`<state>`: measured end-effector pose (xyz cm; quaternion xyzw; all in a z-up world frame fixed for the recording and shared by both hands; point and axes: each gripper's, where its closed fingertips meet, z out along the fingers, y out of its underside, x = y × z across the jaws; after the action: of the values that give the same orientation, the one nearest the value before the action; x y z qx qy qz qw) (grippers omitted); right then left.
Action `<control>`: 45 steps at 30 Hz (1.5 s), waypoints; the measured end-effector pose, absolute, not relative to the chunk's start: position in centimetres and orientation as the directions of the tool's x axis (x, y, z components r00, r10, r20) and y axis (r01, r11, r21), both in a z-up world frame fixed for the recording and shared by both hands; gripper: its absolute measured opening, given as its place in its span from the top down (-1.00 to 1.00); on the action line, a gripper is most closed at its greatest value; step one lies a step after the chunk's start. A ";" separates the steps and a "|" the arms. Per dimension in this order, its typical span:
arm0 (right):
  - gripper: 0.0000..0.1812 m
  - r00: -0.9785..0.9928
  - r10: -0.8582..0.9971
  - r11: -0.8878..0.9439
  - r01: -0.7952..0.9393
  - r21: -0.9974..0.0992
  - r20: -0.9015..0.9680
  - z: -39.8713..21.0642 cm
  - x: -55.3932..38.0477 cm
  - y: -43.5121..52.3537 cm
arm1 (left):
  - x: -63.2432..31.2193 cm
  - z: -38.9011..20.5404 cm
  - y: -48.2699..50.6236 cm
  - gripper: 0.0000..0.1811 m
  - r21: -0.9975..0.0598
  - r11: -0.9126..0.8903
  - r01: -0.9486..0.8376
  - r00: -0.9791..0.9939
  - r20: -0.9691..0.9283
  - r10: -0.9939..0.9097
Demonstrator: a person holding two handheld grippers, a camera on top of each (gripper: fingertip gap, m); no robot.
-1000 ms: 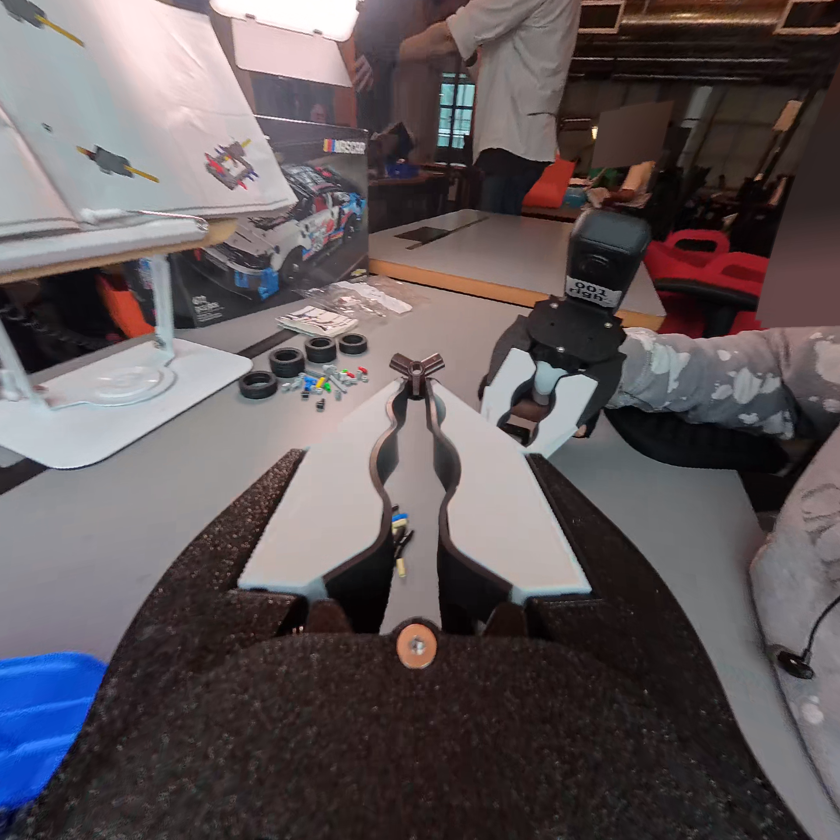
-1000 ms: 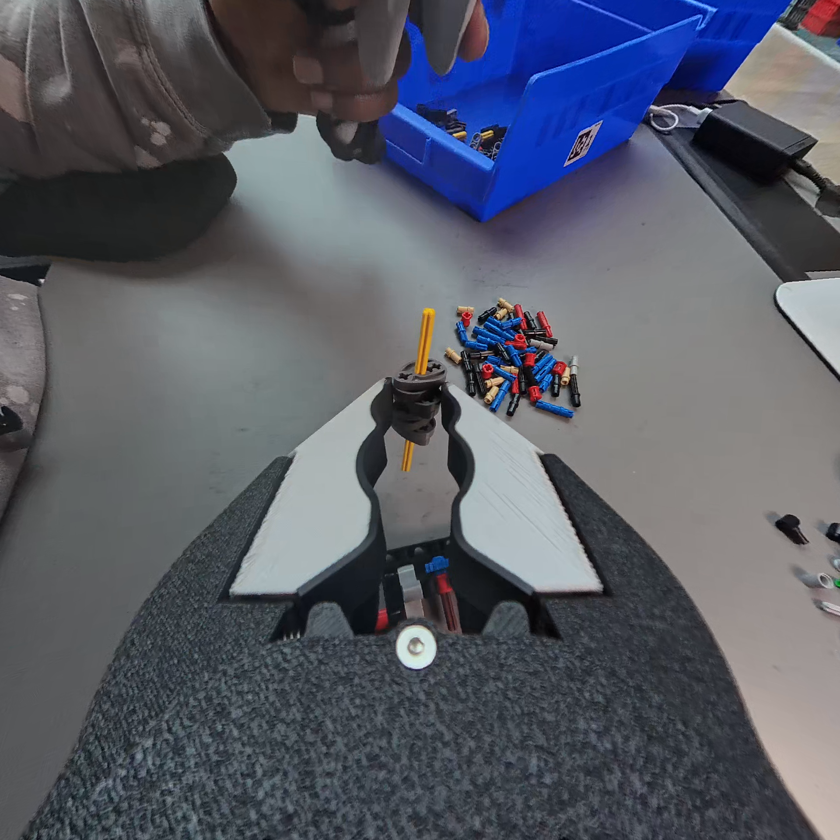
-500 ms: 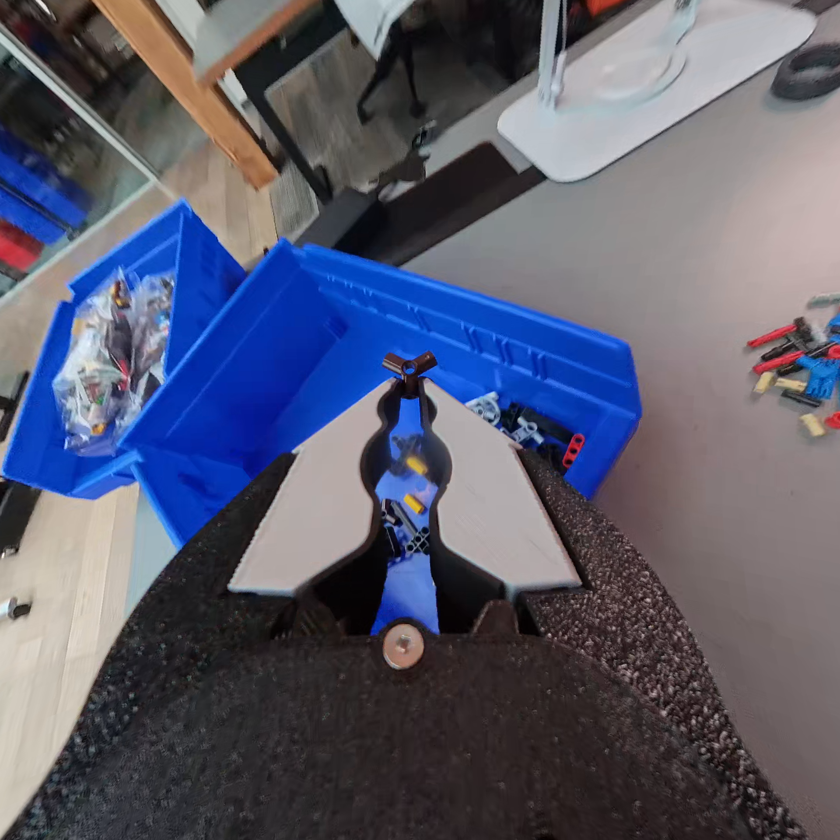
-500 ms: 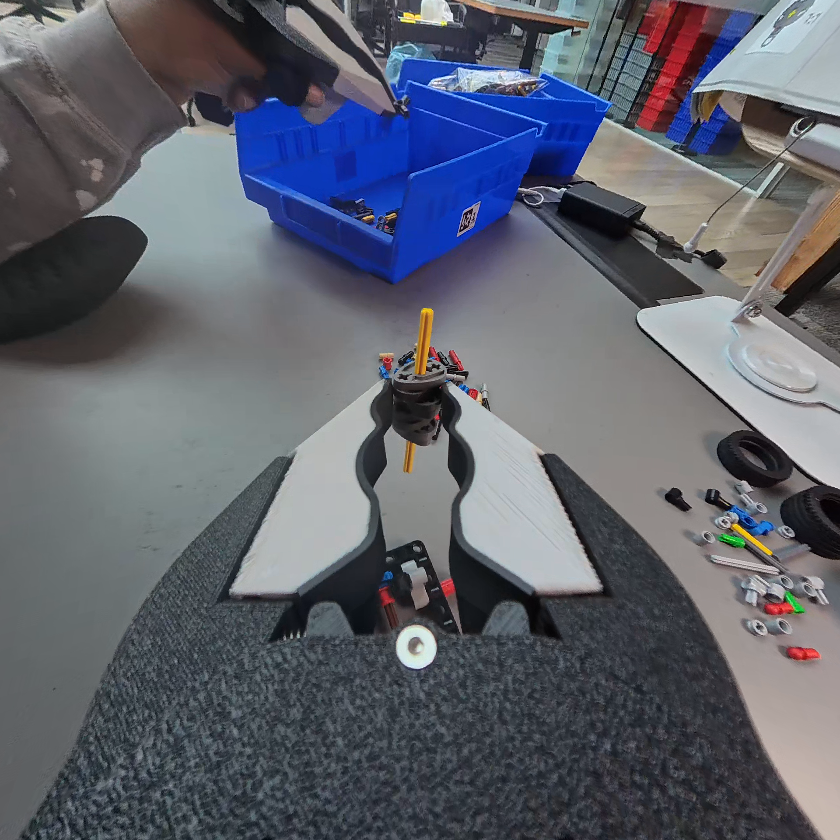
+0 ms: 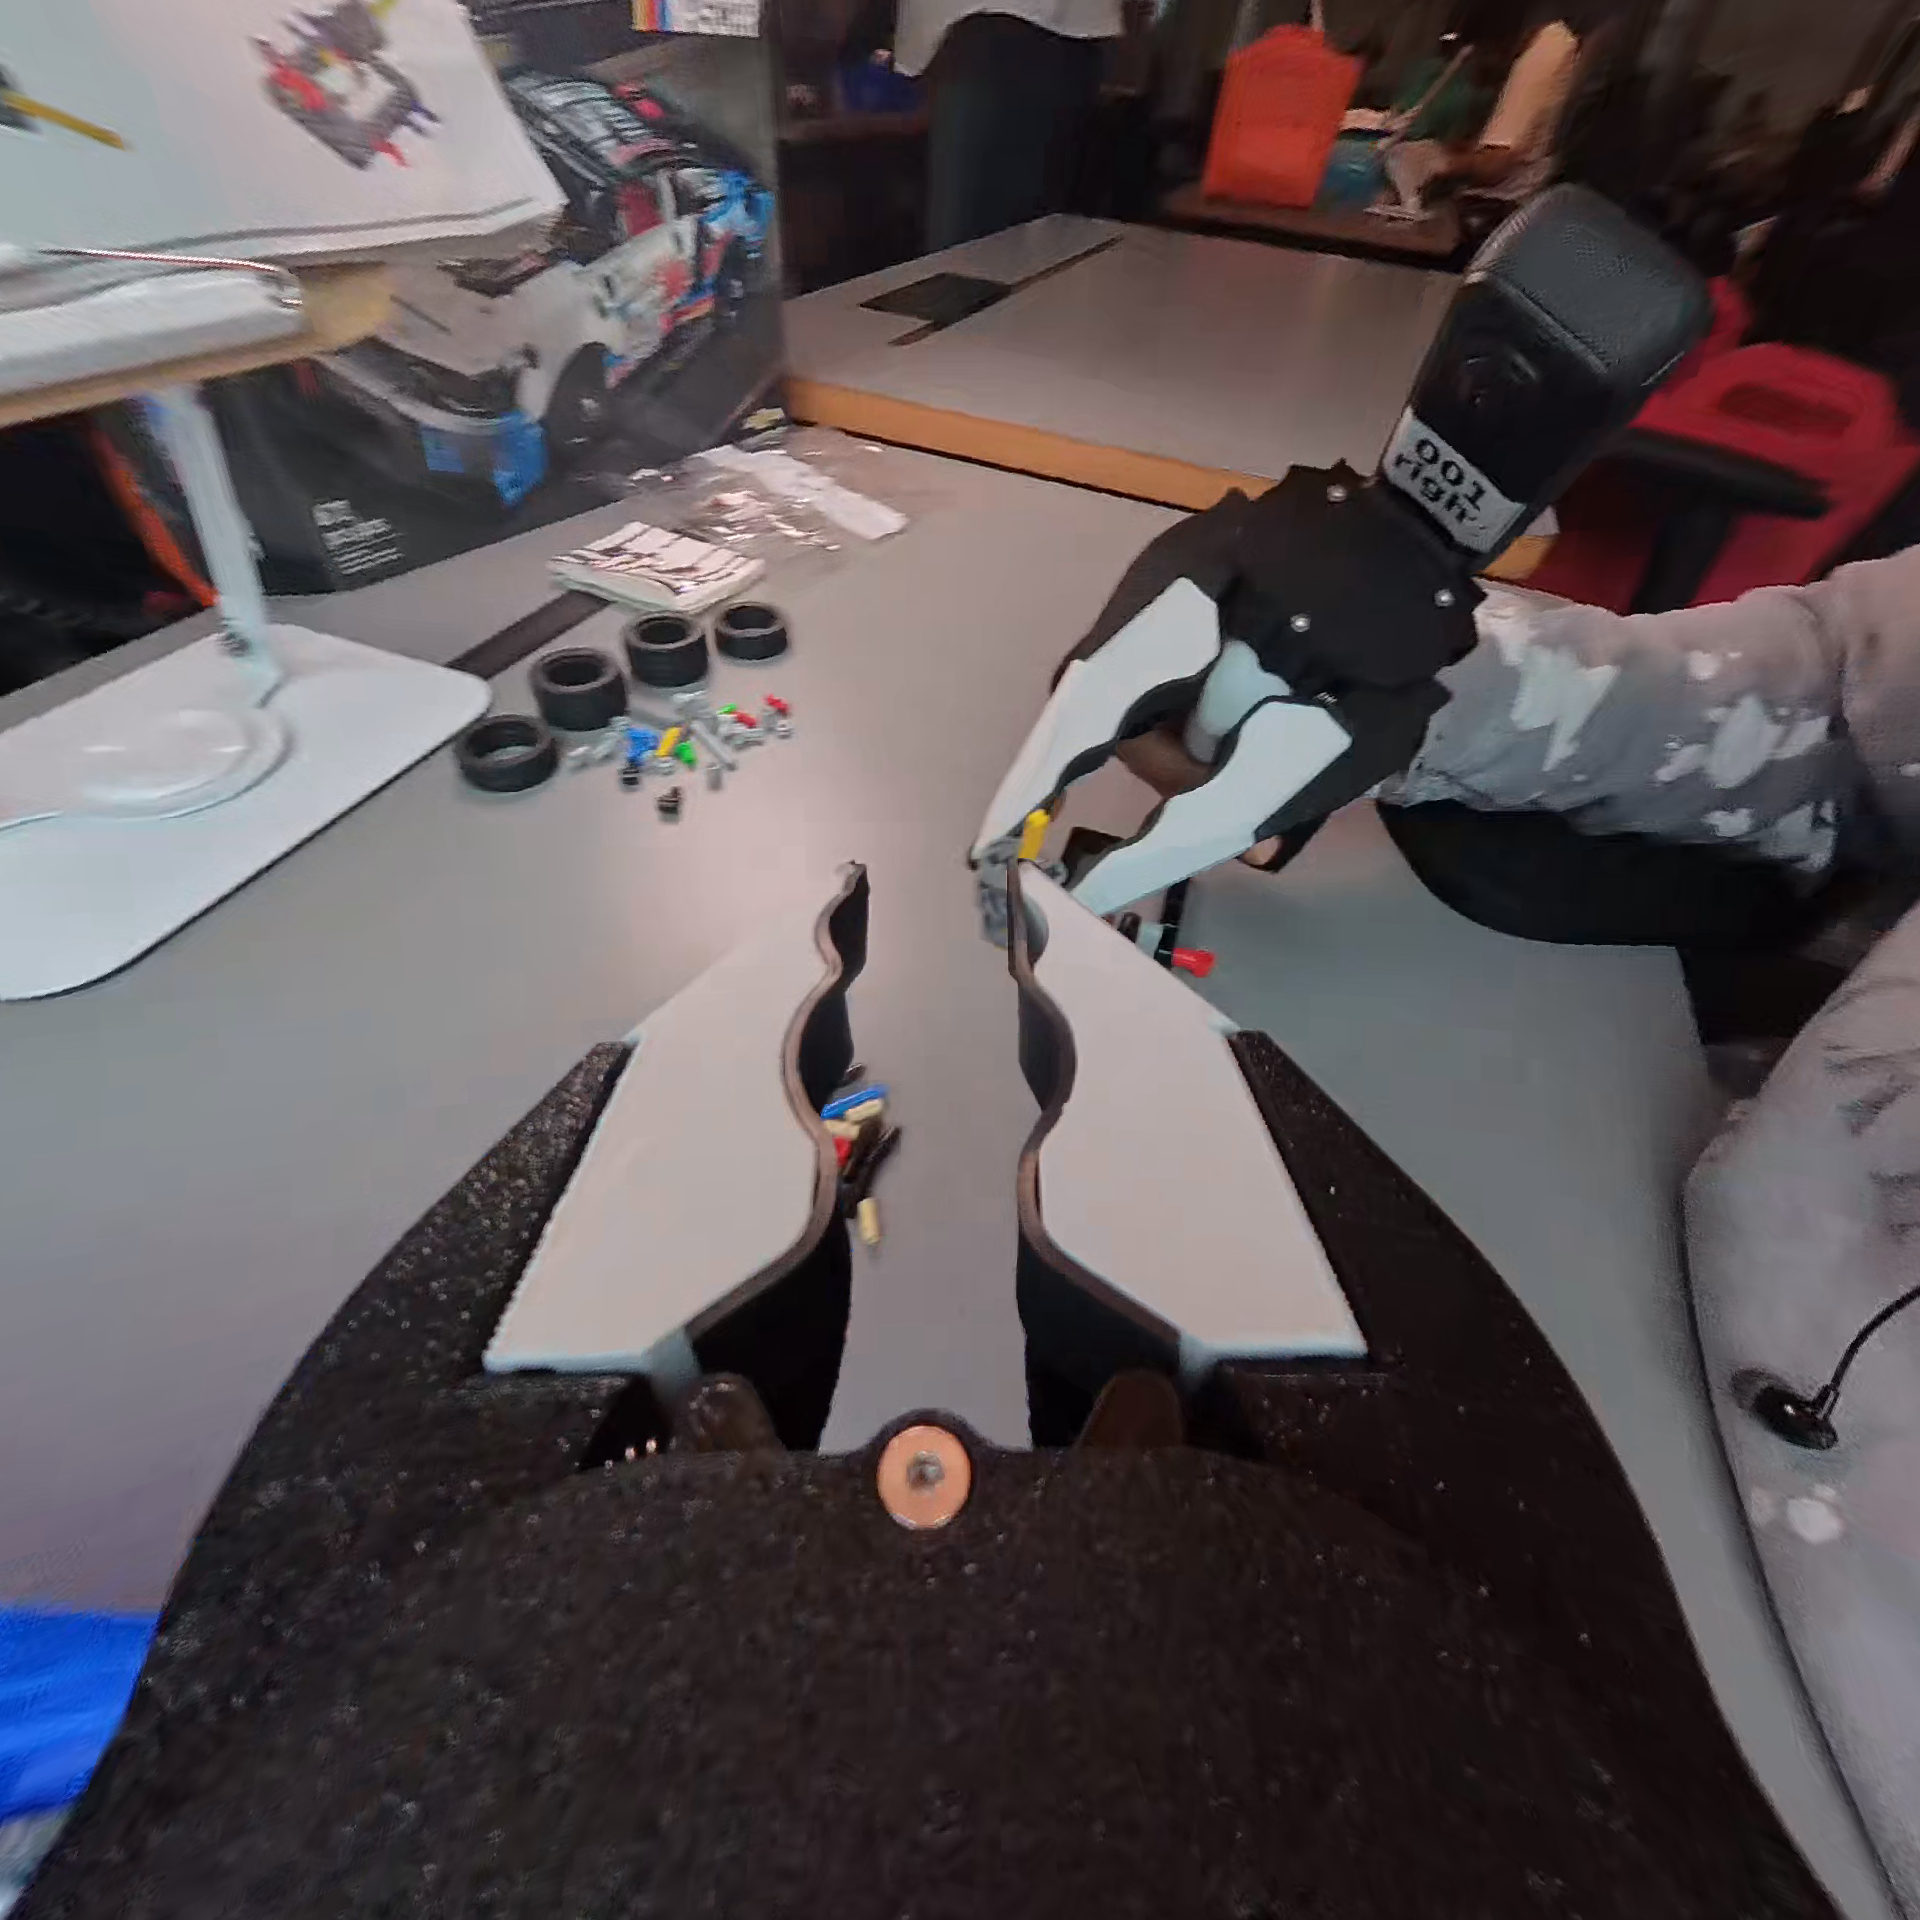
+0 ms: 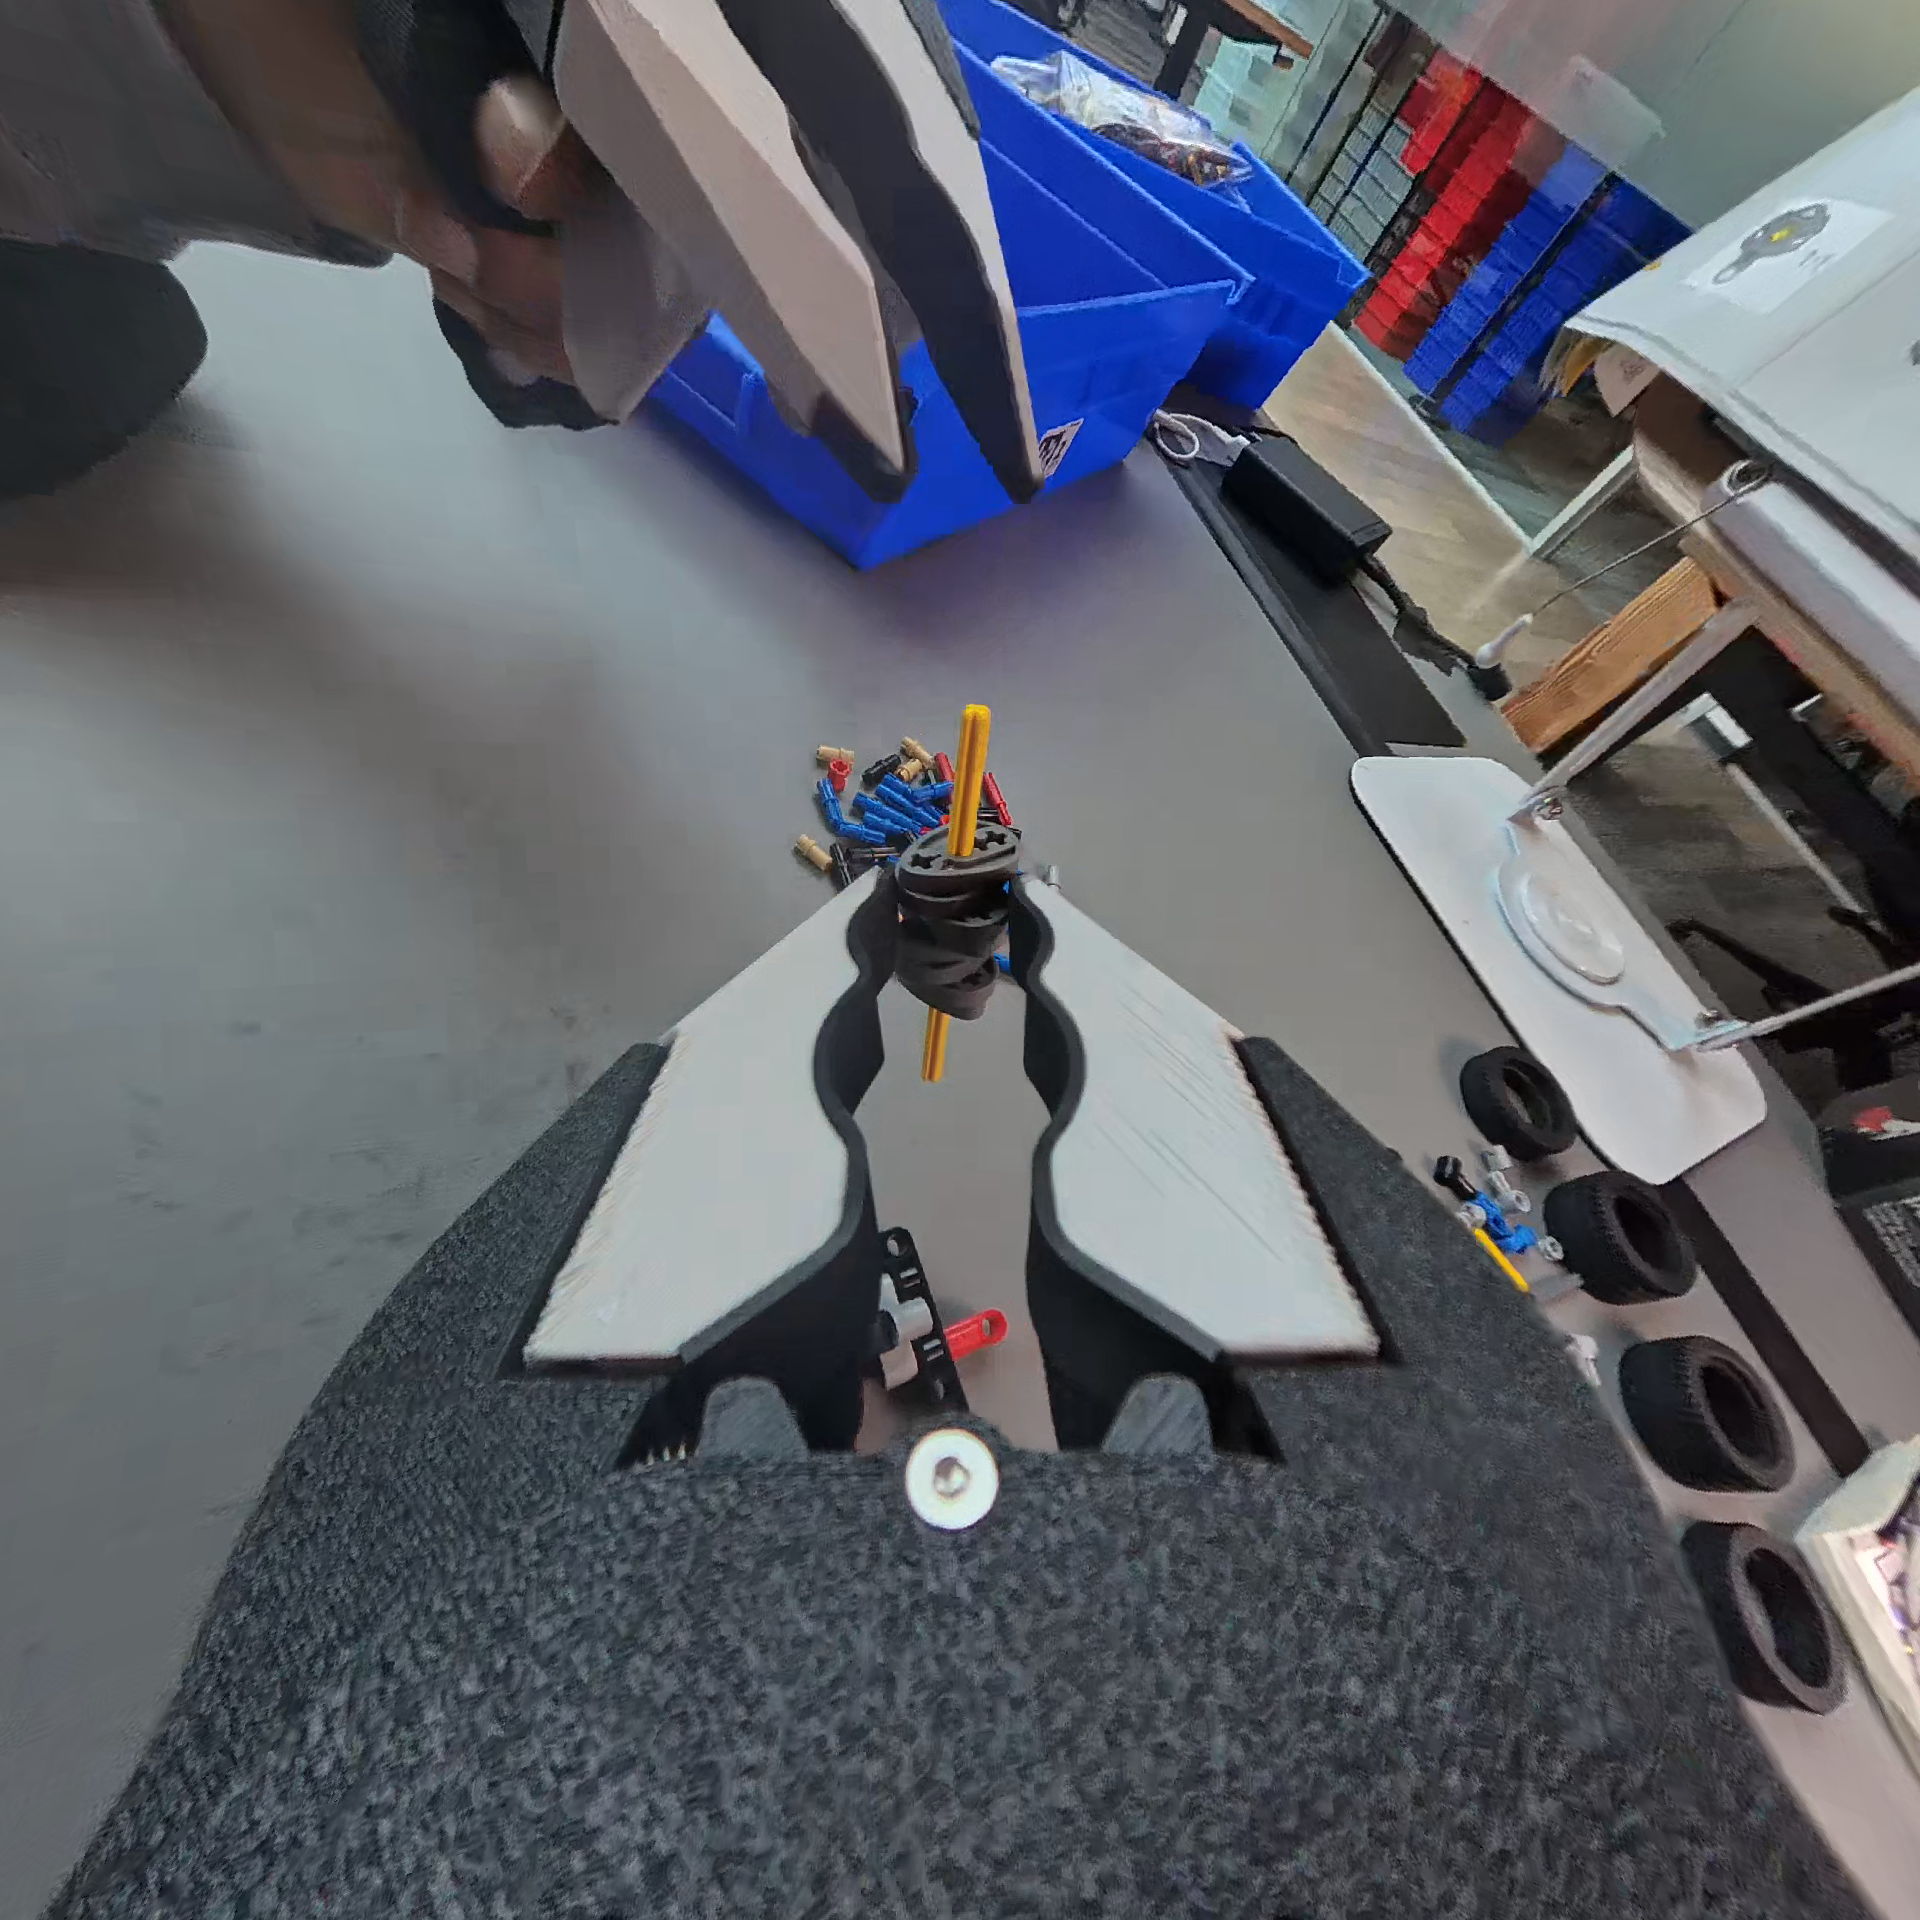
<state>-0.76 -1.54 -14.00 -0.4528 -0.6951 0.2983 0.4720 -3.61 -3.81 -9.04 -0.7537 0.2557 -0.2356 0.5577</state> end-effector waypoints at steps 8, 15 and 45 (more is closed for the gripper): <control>0.77 -0.165 0.797 0.597 0.364 -0.715 0.582 -14.4 -1.3 -2.9 | 0.4 -12.6 -3.4 0.94 -0.930 -0.230 -0.286 0.711 -0.045 -0.702; 0.63 -0.113 0.857 0.515 0.230 -0.826 0.503 -11.5 -1.0 -2.8 | -1.0 -9.7 -3.8 0.96 -0.981 -0.191 0.033 0.670 0.163 -0.724; 0.83 -0.277 0.900 0.375 0.104 -0.921 0.335 -9.9 -0.2 -5.7 | 1.2 -9.7 -5.6 0.73 -0.903 -0.400 0.156 0.434 0.426 -0.794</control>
<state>-0.24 -5.67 -9.85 -0.3692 -0.6802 0.4196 0.4744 1.22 -5.59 -9.73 -0.6862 0.2324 -0.4786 0.4960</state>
